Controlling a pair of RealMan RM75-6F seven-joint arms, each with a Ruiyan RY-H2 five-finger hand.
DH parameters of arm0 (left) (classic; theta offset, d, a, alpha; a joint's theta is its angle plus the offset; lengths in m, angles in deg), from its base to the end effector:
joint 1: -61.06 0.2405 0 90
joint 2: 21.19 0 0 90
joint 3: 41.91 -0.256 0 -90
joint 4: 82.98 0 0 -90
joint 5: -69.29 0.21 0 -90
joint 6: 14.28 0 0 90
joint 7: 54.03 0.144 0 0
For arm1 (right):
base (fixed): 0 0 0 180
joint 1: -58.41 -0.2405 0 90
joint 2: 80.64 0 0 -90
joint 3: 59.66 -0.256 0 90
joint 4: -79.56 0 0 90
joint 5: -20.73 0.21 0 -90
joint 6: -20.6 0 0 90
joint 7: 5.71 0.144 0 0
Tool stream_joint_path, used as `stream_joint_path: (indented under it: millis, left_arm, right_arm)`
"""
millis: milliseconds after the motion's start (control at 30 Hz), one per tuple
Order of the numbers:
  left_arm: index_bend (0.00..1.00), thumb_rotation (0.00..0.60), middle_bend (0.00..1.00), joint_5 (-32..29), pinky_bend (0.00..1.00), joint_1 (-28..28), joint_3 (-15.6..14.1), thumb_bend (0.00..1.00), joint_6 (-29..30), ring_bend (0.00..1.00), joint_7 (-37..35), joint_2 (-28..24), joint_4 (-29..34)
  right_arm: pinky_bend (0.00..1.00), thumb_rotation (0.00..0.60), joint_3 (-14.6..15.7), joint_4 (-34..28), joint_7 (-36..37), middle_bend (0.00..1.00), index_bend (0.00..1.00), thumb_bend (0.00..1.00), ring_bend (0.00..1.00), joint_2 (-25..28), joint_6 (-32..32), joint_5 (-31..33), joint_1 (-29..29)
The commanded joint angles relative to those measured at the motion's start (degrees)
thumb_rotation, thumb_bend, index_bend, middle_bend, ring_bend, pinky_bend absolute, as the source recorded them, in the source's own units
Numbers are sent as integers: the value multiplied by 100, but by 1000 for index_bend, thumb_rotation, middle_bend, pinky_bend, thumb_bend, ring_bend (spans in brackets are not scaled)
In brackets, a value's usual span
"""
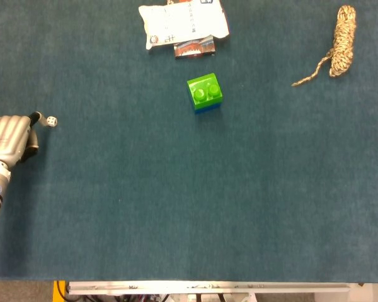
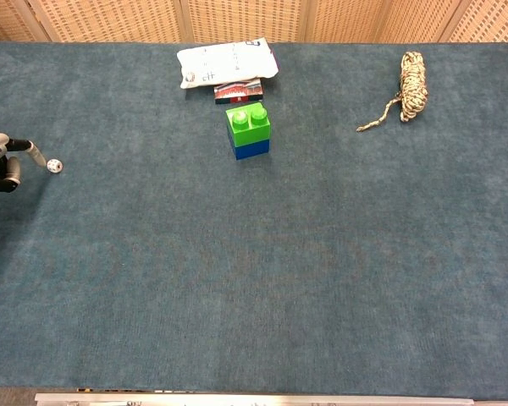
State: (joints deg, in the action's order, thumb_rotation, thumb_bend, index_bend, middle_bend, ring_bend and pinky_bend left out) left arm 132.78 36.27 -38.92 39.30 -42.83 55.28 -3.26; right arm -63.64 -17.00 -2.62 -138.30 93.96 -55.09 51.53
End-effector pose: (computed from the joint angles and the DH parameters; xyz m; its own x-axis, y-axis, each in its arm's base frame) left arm -0.3264 0.2810 0.0566 0.4615 0.4100 0.7867 0.8655 -0.0132 -0.5008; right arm -0.3301 -0.1920 0.1743 0.3361 -0.1593 0.9283 -0.9234 0.1381 0.3580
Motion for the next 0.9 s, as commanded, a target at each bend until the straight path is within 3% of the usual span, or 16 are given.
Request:
stream_joint_path:
  millis: [33,400,900]
  left_arm:
    - [322,600,1000,-18,946,-23,10,847,-25,1000,21,16,-12]
    - [321,600,1000,131,946,73,-138,846,23,1000,-35,-92,195]
    - [322,600,1000,4,946,-9,-115,846,-199,1000,-73,93,-82]
  right_arm:
    - [280,600,-1,-4,2,204,202,95,92,3,14,-5,6]
    - [280,600,-12,-7,21,204,202,95,92,18,33,-3,16]
    - [281,600,-18,7,28,204,202,94,92,19,35,6,21]
